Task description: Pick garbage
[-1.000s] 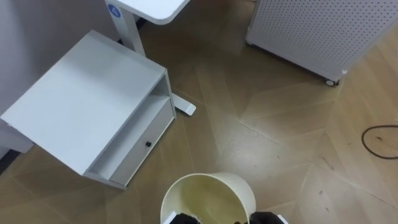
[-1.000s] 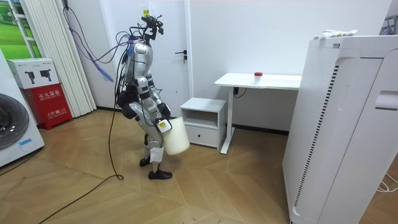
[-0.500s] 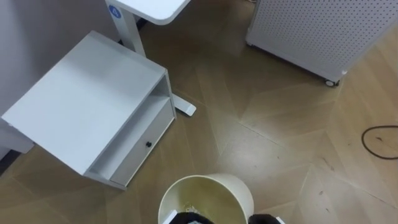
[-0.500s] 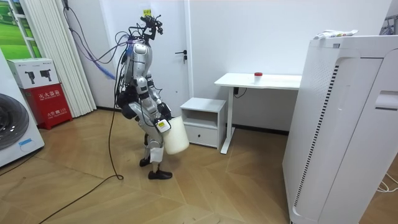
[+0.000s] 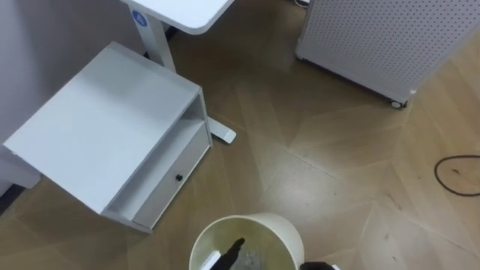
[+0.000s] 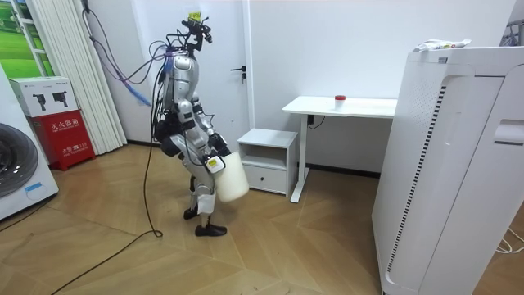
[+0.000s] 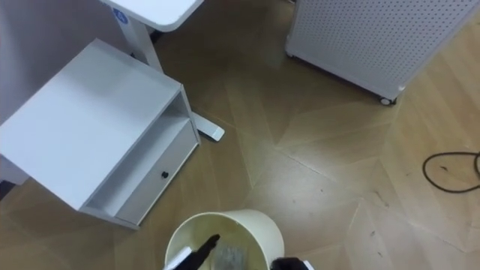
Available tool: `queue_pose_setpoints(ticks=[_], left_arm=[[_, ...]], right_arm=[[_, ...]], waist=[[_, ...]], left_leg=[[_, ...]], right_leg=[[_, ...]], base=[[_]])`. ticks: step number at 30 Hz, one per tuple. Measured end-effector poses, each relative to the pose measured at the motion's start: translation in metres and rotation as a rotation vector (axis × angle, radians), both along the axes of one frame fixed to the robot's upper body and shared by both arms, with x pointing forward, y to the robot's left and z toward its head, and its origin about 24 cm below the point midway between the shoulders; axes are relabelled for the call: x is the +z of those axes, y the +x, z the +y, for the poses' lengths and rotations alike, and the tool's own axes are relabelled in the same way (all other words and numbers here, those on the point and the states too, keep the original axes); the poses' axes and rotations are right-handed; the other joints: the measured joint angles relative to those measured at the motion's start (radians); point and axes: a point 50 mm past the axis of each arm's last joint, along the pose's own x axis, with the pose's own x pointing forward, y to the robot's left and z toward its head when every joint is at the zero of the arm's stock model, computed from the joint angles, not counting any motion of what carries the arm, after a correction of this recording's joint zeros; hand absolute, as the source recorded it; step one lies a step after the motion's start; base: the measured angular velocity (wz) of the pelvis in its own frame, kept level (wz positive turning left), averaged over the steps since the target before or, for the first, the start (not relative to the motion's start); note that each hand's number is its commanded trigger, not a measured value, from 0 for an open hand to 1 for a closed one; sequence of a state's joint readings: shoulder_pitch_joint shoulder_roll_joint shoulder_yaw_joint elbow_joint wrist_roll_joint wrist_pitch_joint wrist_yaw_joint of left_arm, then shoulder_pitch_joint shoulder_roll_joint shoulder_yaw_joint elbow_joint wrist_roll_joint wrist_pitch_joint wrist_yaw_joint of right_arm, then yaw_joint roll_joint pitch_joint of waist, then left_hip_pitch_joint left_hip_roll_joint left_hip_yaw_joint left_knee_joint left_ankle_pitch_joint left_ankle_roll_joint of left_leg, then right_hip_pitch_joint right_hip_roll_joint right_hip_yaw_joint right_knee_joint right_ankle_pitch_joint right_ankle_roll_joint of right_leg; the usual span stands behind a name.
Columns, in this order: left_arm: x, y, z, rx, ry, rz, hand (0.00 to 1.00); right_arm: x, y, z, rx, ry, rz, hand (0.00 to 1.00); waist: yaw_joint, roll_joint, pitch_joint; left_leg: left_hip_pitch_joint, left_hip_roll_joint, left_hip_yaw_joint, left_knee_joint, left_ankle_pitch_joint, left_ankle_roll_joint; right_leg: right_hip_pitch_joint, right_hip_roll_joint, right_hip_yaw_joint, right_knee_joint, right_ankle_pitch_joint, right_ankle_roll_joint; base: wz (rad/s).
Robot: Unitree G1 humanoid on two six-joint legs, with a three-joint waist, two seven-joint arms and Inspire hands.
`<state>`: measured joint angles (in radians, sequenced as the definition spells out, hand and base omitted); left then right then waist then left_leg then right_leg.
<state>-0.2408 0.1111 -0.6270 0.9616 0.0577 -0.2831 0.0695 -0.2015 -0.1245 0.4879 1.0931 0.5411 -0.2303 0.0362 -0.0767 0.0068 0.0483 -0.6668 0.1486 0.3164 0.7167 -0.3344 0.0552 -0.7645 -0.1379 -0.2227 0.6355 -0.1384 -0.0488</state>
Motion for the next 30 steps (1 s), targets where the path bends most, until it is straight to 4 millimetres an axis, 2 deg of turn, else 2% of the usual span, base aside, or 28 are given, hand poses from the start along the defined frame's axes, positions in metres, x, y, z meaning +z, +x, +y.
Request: queue_pose_setpoints(ticks=[7,12,16,20,21,23,27,30], left_arm=[[0.004,-0.002,0.008,0.017,-0.014,-0.041,0.0],[0.008,0.0,0.013,0.028,-0.021,-0.07,0.0],[0.02,0.0,0.017,0.045,-0.058,-0.135,0.0],[0.043,0.01,0.021,0.085,-0.124,-0.26,0.0],[0.046,0.011,0.022,0.101,-0.138,-0.278,0.0],[0.057,0.008,0.034,0.178,-0.171,-0.348,0.0],[0.064,0.003,0.045,0.239,-0.176,-0.398,0.0],[0.069,0.0,0.051,0.282,-0.18,-0.426,0.0]], right_arm=[[-0.007,-0.014,-0.009,-0.001,-0.002,0.04,1.0],[-0.007,-0.017,-0.024,0.003,0.0,0.049,1.0],[-0.006,-0.017,-0.033,-0.057,0.022,0.031,1.0],[-0.007,-0.028,-0.045,-0.119,0.025,0.033,1.0],[-0.007,-0.031,-0.047,-0.119,0.023,0.03,1.0],[-0.006,-0.037,-0.05,-0.12,0.018,0.016,1.0],[-0.008,-0.048,-0.051,-0.101,-0.003,0.025,1.0],[-0.009,-0.052,-0.051,-0.079,-0.016,0.027,1.0]], waist=[[0.0,-0.001,0.0007],[-0.002,-0.001,0.0001],[-0.001,-0.001,0.0],[-0.001,-0.002,-0.0013],[-0.001,-0.004,-0.0034],[0.002,-0.011,-0.013],[0.002,-0.028,-0.024],[0.019,-0.031,-0.0315]], left_leg=[[0.089,-0.006,0.004,-0.053,0.009,-0.008],[0.177,-0.008,0.006,-0.103,0.012,-0.018],[0.255,-0.008,0.006,-0.139,0.009,-0.028],[0.363,-0.019,-0.001,-0.195,0.011,-0.041],[0.379,-0.022,0.0,-0.206,0.012,-0.043],[0.443,-0.022,0.009,-0.238,0.012,-0.052],[0.532,-0.016,0.005,-0.228,0.006,-0.065],[0.584,-0.007,-0.017,-0.214,0.006,-0.065]], right_leg=[[0.086,0.009,0.001,-0.049,0.003,0.005],[0.171,0.021,-0.003,-0.088,0.001,0.011],[0.247,0.035,-0.012,-0.109,-0.01,0.016],[0.348,0.039,-0.012,-0.143,-0.028,0.024],[0.36,0.039,-0.012,-0.147,-0.031,0.026],[0.411,0.044,-0.014,-0.152,-0.045,0.024],[0.492,0.058,-0.016,-0.155,-0.081,0.019],[0.543,0.076,0.018,-0.168,-0.094,0.014]], base=[[0.0],[-0.01],[0.01],[0.05],[0.0],[-0.09],[-0.03],[-0.33]])
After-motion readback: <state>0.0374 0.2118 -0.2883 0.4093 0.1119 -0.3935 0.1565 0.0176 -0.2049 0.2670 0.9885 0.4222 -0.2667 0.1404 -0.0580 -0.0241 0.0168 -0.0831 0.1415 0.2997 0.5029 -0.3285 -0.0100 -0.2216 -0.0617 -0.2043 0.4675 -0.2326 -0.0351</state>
